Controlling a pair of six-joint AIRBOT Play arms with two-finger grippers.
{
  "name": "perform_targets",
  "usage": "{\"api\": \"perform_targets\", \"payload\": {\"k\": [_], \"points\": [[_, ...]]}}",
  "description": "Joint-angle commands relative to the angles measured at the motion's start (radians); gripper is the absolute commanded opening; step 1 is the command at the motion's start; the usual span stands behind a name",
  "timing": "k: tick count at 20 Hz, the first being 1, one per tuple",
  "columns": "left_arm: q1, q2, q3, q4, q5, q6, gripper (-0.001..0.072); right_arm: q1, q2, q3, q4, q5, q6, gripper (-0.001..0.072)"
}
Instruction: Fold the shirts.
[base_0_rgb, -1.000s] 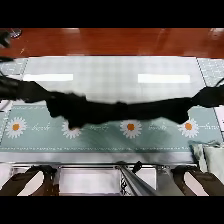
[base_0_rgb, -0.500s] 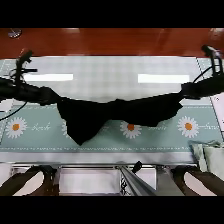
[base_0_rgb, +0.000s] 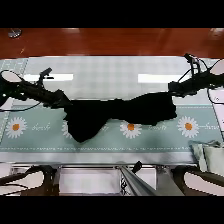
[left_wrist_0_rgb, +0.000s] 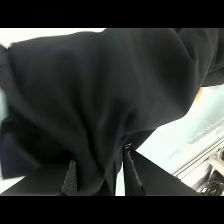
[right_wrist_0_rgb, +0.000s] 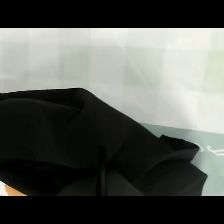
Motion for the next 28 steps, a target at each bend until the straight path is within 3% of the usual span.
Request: {"api": "perform_targets", "payload": {"k": [1, 4, 6, 9, 13, 25, 26, 27, 28], "points": [[0.109, 0.041, 0.050, 0.004, -0.106, -0.022, 0.0329, 0.002, -0.013, 0.000, 0.006, 0.025, -0.012, 0.0021], [0.202, 0.161, -0.021, 0.027, -0.142, -0.048, 0.0335, 0.002, -0.013, 0.000, 0.003, 0.028, -0.027, 0.0021], [0.216, 0.256, -0.168, 0.025, -0.140, -0.071, 0.0585, 0.002, -0.013, 0.000, 0.003, 0.028, -0.034, 0.0021], [0.196, 0.383, -0.405, -0.044, -0.132, -0.075, 0.0585, 0.002, -0.013, 0.000, 0.003, 0.030, -0.049, 0.0021], [0.134, 0.422, -0.607, -0.052, -0.061, -0.082, 0.0585, 0.002, -0.013, 0.000, 0.003, 0.034, -0.052, 0.0021], [0.108, 0.392, -0.718, -0.115, 0.190, -0.093, 0.0570, 0.002, -0.014, 0.000, 0.003, 0.035, -0.052, 0.0021], [0.078, 0.370, -0.720, -0.138, 0.212, -0.092, 0.0550, 0.002, -0.014, 0.000, 0.003, 0.035, -0.051, 0.0021], [0.040, 0.349, -0.720, -0.164, 0.233, -0.086, 0.0474, 0.002, -0.014, 0.000, 0.003, 0.035, -0.051, 0.0021], [-0.007, 0.326, -0.720, -0.206, 0.264, -0.073, 0.0474, 0.002, -0.013, 0.000, 0.003, 0.035, -0.051, 0.0021]]}}
